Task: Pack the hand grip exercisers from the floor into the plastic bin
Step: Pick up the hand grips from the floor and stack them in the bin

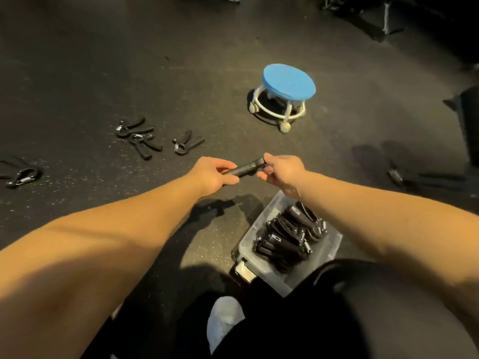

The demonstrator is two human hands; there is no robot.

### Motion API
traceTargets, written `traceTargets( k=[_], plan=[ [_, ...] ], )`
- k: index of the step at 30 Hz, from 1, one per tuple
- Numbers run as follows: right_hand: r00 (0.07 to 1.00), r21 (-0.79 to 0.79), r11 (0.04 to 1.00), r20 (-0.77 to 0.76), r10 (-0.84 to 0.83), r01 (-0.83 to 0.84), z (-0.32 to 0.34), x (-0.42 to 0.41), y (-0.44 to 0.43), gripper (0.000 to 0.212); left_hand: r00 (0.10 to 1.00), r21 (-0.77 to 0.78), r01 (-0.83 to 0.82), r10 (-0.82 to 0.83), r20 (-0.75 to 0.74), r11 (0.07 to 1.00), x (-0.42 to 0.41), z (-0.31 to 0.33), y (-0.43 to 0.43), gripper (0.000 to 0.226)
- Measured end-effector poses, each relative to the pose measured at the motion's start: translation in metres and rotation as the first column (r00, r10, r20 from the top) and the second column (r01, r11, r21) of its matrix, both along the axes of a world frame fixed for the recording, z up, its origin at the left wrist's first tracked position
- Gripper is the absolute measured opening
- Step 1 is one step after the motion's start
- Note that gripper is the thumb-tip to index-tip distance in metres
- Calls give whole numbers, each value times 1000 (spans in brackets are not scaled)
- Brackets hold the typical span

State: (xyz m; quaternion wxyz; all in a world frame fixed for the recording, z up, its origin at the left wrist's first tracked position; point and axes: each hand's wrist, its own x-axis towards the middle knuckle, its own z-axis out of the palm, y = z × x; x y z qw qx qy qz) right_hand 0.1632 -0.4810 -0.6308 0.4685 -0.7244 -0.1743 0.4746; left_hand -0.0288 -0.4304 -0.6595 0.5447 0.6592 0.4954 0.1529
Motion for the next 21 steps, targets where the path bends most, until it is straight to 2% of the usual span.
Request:
traceTargets(
  k=[4, 11, 15, 17, 21],
  plan=[
    [987, -20, 994, -114, -113, 112, -24, 26, -41, 17, 989, 156, 148, -141, -52, 977, 25, -16, -25, 36],
    [926, 0, 946, -205, -317, 324, -50, 42, -125, 9, 973, 235, 228, -209, -101, 945, 58, -55, -66, 46],
    [831, 1, 878, -322, -454, 479, -74, 48, -166, 26, 945, 253, 325, -301, -128, 911, 73, -69, -83, 35],
    [803, -25, 846, -300, -515, 533, -83, 53, -181, 35, 907, 234, 418, -391, -154, 878, 81, -74, -93, 25],
    [882, -75, 893, -138, -450, 443, -97, 59, -202, 41, 853, 207, 513, -467, -233, 833, 93, -87, -108, 17]
  ],
)
